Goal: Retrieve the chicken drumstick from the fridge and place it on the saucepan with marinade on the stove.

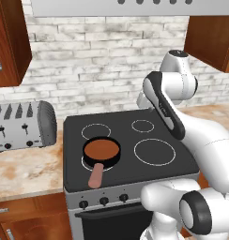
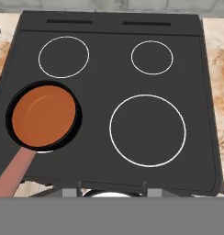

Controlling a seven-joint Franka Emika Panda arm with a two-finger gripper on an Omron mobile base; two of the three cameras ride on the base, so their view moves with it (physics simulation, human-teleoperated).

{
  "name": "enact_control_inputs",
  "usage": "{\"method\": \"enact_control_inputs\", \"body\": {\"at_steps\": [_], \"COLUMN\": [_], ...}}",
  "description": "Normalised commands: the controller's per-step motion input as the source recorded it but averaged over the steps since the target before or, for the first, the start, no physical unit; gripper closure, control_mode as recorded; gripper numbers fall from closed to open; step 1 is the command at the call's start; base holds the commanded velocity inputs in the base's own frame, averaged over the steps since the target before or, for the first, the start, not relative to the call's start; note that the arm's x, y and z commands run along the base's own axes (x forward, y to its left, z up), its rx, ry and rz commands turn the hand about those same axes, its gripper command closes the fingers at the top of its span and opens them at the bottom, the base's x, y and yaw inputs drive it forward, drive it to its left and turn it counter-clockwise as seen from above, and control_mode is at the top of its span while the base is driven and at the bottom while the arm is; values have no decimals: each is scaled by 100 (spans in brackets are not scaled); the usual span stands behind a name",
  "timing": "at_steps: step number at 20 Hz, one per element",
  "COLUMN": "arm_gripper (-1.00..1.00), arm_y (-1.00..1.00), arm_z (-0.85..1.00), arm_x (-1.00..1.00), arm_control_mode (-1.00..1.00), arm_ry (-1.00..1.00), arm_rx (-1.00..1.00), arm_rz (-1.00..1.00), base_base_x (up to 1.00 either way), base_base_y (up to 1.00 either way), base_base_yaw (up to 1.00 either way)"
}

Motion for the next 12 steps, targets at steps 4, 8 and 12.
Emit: {"method": "enact_control_inputs", "body": {"at_steps": [4, 8, 12], "arm_gripper": [-100, -100, -100], "arm_y": [0, 0, 0], "arm_z": [0, 0, 0], "arm_x": [0, 0, 0], "arm_control_mode": [100, 100, 100], "arm_ry": [0, 0, 0], "arm_rx": [0, 0, 0], "arm_rz": [0, 0, 0], "base_base_x": [0, 0, 0], "base_base_y": [0, 0, 0], "base_base_yaw": [0, 0, 0]}}
